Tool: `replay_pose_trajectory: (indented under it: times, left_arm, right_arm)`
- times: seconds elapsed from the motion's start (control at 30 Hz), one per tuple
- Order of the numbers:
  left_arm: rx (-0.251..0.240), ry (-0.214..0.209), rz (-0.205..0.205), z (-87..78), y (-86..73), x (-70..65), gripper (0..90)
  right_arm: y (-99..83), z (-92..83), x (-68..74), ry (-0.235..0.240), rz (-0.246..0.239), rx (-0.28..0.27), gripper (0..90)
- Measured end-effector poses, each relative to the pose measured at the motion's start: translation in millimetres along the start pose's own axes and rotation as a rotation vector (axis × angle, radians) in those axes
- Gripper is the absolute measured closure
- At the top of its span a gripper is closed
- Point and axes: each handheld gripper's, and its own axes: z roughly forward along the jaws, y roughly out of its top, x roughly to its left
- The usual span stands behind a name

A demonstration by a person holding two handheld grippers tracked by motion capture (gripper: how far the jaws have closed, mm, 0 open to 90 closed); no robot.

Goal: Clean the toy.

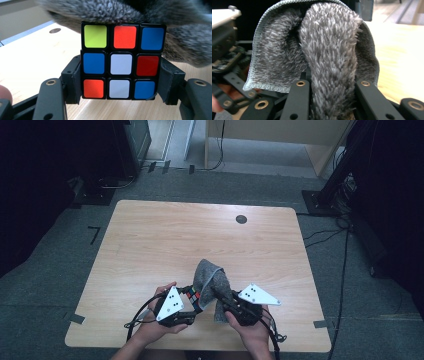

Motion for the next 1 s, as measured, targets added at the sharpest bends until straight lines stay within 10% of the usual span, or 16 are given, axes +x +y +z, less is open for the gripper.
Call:
replay_pose_trajectory:
  times: [0.23, 0.47, 0.7, 0.87, 1.0]
  left_arm:
    - [0.024, -0.005, 0.035, 5.1, -1.8, -6.8, 34.5]
    - [0.001, -0.004, 0.011, 1.2, -0.4, -2.2, 34.5]
    - [0.01, -0.007, 0.019, 3.0, -1.3, -3.7, 34.5]
    - [-0.003, 0.001, 0.014, -1.0, 0.0, -0.1, 34.5]
    - [0.007, 0.001, 0.022, 1.2, -0.4, -2.2, 34.5]
  right_arm:
    - [2.4, 3.3, 26.1, 0.085, -0.095, -0.012, 74.8]
    - [-0.6, 0.1, -0.3, 0.013, 0.004, 0.003, 75.1]
    - [2.4, 2.1, 20.6, 0.065, -0.077, -0.014, 74.7]
    - [-0.9, 0.7, -0.6, -0.018, -0.022, 0.004, 75.1]
    - [0.9, -0.2, 4.8, 0.022, -0.021, -0.006, 75.2]
